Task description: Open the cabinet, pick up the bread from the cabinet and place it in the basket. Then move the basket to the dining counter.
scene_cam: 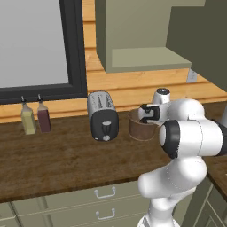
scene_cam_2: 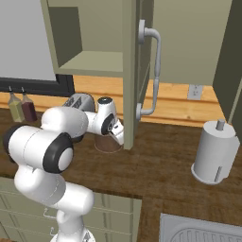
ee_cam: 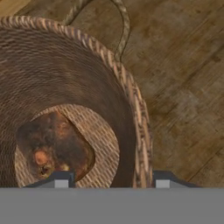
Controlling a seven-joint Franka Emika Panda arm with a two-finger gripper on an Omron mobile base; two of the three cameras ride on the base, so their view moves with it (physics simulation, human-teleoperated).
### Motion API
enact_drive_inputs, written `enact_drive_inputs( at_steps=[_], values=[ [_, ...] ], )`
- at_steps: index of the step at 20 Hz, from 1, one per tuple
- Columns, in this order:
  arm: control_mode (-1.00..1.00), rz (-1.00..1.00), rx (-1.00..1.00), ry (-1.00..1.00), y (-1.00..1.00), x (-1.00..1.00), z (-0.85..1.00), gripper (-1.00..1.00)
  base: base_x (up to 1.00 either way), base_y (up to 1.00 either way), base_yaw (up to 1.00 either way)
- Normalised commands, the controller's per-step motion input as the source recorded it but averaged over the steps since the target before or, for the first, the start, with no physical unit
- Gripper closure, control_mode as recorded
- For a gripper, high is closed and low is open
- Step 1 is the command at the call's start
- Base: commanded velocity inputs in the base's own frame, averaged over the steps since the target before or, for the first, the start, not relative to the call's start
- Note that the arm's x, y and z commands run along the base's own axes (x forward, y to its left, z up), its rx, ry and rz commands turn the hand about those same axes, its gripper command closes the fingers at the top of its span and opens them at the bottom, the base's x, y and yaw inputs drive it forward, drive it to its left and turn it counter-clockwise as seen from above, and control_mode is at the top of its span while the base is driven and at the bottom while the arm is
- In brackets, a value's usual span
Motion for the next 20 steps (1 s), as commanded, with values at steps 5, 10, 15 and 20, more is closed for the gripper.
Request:
enact_drive_inputs(
  at_steps=[5, 10, 15, 20],
  values=[
    [-1.0, -0.03, 0.03, 0.0, 0.15, -0.03, -0.48, 1.0, 0.0, 0.0, 0.0],
    [-1.0, -0.06, 0.07, 0.0, 0.26, -0.07, -0.09, 1.0, 0.0, 0.0, 0.0],
    [-1.0, -0.02, 0.02, -0.04, 0.32, -0.43, 0.02, 1.0, 0.0, 0.0, 0.0],
    [-1.0, -0.06, 0.02, 0.0, 0.01, -0.58, 0.3, 1.0, 0.0, 0.0, 0.0]
  ],
)
